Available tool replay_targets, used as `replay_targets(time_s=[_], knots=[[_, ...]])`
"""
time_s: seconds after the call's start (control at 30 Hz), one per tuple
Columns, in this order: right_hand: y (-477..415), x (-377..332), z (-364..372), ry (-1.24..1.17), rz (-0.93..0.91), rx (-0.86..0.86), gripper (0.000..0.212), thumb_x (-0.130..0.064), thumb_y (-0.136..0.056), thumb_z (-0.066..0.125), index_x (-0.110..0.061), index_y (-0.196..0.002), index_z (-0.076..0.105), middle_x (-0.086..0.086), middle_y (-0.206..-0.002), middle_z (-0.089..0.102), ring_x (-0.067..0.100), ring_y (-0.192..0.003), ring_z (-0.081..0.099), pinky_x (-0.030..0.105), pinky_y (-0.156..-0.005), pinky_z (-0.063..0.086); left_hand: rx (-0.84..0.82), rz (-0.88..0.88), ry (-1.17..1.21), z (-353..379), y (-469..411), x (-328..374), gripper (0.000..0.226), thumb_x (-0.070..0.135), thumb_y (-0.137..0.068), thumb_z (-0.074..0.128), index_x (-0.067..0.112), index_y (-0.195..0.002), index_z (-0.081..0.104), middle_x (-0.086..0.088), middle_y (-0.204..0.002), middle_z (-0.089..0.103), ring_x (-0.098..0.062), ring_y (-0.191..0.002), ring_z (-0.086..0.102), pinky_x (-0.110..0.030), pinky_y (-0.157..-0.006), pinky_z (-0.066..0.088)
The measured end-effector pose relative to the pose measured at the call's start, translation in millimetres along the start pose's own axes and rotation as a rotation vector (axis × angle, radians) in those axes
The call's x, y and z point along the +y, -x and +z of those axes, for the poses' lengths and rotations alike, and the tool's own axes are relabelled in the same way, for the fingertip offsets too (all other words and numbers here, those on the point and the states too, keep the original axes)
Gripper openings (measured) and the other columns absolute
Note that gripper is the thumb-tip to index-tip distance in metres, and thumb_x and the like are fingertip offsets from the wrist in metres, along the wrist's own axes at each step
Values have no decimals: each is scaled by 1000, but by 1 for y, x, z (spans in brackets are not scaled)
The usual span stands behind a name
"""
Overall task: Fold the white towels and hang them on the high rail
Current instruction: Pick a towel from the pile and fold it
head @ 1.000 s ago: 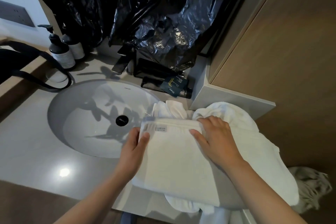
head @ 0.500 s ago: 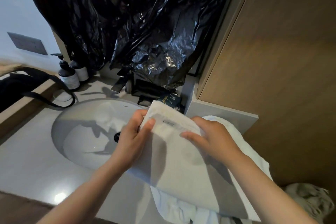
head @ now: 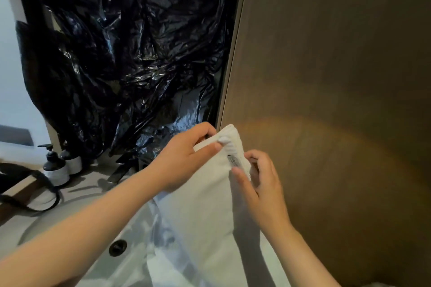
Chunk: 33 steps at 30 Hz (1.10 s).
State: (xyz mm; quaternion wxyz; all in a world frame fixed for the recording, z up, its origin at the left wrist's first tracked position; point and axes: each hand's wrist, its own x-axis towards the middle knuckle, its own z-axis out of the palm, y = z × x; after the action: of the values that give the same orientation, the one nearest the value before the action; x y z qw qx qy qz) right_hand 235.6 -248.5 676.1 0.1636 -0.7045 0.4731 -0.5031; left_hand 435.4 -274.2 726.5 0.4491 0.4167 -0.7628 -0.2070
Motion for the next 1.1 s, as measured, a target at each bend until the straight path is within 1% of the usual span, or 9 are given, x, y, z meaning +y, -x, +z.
replay_targets(time_s=[0.17, 0.33, 0.43, 0.67, 0.77, 0.83, 0.9, 1.0, 1.1], knots=[[-20, -6, -36, -100, -82, 134, 17, -42, -95, 60, -36, -110, 53, -14, -109, 59, 13, -101, 59, 31, -79, 55, -23, 105, -79, 6, -34, 44, 21, 51, -88, 55, 30, -92, 56, 8, -75, 60, -8, -65, 53, -35, -63, 47], [-24, -9, -56, -141, -53, 160, 16, -45, -92, 63, -34, -103, 60, -13, -99, 62, 13, -93, 61, 21, -74, 53, -39, 178, -177, 10, -45, 67, 16, 47, -87, 57, 31, -87, 55, 9, -69, 56, -3, -61, 49, -24, -57, 40], [-29, -14, -67, -167, -60, 111, 2, -34, -92, 67, -34, -91, 65, -12, -89, 65, 11, -84, 62, 18, -68, 49, -62, 201, -176, 11, -51, 80, 13, 42, -88, 59, 30, -87, 56, 5, -70, 58, -6, -63, 51, -28, -60, 42], [-30, -30, -88, -222, -154, 191, 14, -34, -98, 56, -27, -86, 60, -7, -77, 62, 10, -69, 58, 18, -57, 45, -96, 220, -255, 5, -65, 107, 26, 55, -80, 65, 30, -84, 58, 13, -77, 62, -3, -69, 56, -17, -59, 41], [-34, -33, -95, -247, -147, 189, 18, -33, -97, 57, -23, -83, 60, -5, -74, 61, 6, -64, 54, 16, -54, 43, -102, 203, -233, 1, -68, 110, 23, 50, -76, 74, 30, -79, 62, 16, -75, 63, 1, -66, 56, -13, -58, 42], [-37, -34, -98, -262, -143, 225, 21, -29, -95, 61, -20, -76, 58, -6, -68, 57, 3, -60, 49, 16, -53, 41, -103, 193, -291, -1, -72, 112, 33, 55, -74, 73, 24, -73, 62, 9, -72, 61, -2, -62, 54, -17, -55, 39], [-39, -34, -96, -256, -131, 298, 24, -28, -93, 64, -19, -72, 55, -5, -65, 55, 6, -58, 46, 20, -53, 41, -107, 166, -413, -2, -76, 115, 52, 68, -70, 67, 17, -66, 60, 0, -71, 60, -11, -60, 54, -30, -55, 42], [-41, -34, -95, -297, -72, 360, 12, -32, -91, 67, -30, -85, 57, -5, -77, 64, 11, -68, 62, 24, -54, 52, -106, 129, -488, -10, -79, 119, 60, 82, -58, 59, 23, -57, 55, 6, -71, 55, -8, -59, 50, -30, -55, 40], [-46, -33, -105, -401, 3, 387, 30, -36, -88, 70, -53, -104, 51, -19, -94, 69, 5, -87, 69, 16, -59, 55, -150, 80, -486, -26, -77, 113, 61, 84, -55, 62, 24, -65, 58, 7, -71, 57, -1, -61, 52, -23, -56, 41]])
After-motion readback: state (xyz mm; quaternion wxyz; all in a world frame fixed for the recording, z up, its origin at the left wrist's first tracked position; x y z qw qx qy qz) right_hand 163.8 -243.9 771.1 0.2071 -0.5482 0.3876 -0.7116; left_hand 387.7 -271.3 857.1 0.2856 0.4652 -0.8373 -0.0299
